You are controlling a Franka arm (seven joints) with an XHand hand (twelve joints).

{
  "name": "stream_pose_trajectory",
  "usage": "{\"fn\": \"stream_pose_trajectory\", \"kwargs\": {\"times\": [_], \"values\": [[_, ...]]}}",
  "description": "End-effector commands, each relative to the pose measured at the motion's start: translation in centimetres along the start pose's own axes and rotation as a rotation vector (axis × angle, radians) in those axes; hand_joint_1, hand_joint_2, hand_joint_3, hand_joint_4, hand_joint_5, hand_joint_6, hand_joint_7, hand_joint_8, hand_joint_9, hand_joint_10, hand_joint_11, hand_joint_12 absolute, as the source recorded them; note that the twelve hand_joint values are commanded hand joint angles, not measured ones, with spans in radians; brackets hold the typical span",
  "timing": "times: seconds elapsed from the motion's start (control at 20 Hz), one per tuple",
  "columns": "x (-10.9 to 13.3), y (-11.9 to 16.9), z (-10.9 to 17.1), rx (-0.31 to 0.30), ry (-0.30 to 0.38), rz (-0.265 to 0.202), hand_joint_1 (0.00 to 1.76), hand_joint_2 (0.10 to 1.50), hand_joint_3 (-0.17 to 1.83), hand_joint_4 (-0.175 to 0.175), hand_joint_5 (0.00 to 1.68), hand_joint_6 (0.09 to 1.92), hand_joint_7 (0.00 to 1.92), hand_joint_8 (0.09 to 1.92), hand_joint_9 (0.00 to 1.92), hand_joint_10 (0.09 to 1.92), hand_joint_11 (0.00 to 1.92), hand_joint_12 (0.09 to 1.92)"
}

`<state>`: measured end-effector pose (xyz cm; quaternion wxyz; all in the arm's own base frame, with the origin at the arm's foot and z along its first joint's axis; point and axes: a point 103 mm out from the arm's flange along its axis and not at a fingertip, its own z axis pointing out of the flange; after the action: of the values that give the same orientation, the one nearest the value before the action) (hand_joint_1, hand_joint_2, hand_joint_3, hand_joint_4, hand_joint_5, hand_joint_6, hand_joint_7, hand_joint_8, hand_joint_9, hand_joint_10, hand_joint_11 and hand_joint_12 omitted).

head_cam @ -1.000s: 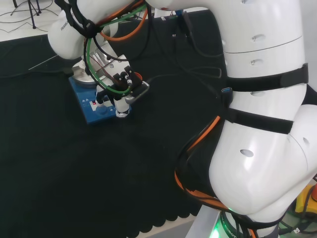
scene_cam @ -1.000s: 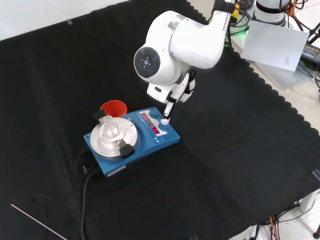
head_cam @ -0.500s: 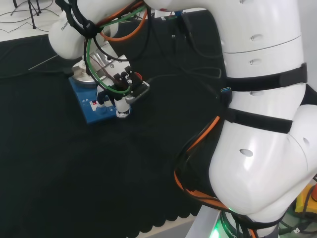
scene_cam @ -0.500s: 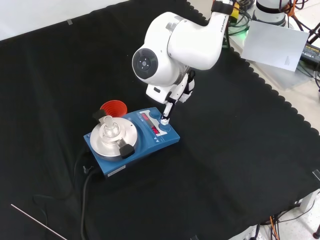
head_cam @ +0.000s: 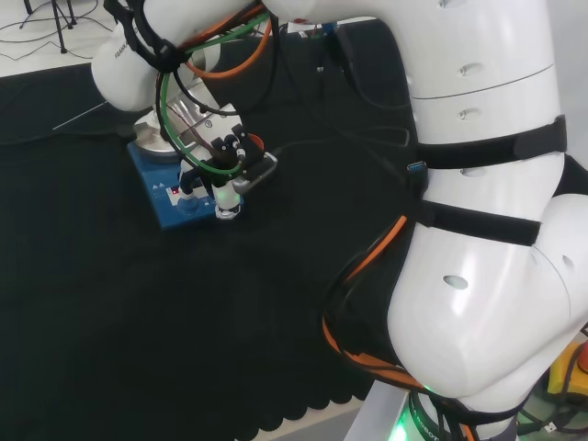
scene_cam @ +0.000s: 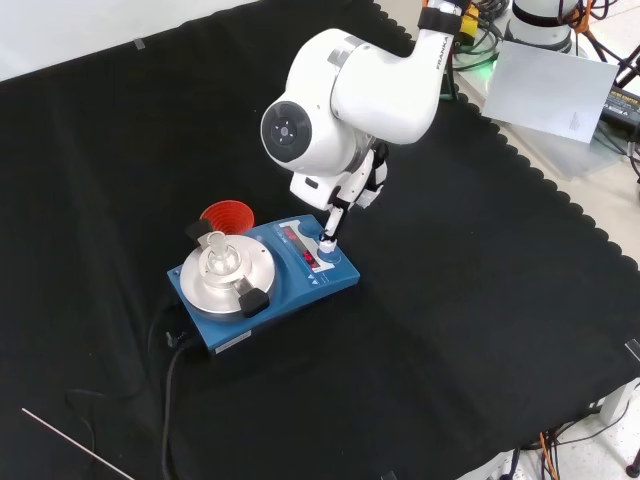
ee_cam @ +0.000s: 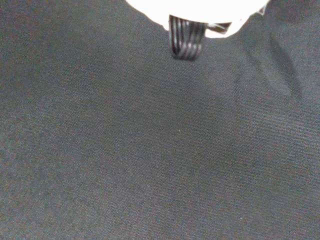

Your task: Turn on the heater.

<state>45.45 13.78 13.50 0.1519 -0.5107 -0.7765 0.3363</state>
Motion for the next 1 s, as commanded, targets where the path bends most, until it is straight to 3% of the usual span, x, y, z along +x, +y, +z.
{"fn": "stream_pose_trajectory", "kwargs": {"times": [0.05,0.3,0.7,1.0], "values": [[-0.1,0.1,0.2,0.002,0.004,-0.001,1.47,0.68,1.04,-0.014,0.35,0.19,1.7,1.46,1.92,1.02,1.92,1.43],[-0.1,-0.1,0.1,-0.006,0.015,-0.003,1.47,0.68,1.04,-0.014,0.36,0.19,1.7,1.46,1.92,1.02,1.92,1.43],[-0.8,-2.4,-2.9,-0.068,0.023,0.01,1.47,0.68,1.04,-0.016,0.37,0.2,1.71,1.46,1.92,1.02,1.92,1.43],[-1.7,-3.5,-3.6,-0.081,0.028,0.026,1.47,0.68,1.05,-0.016,0.38,0.2,1.71,1.46,1.92,1.02,1.92,1.43]]}}
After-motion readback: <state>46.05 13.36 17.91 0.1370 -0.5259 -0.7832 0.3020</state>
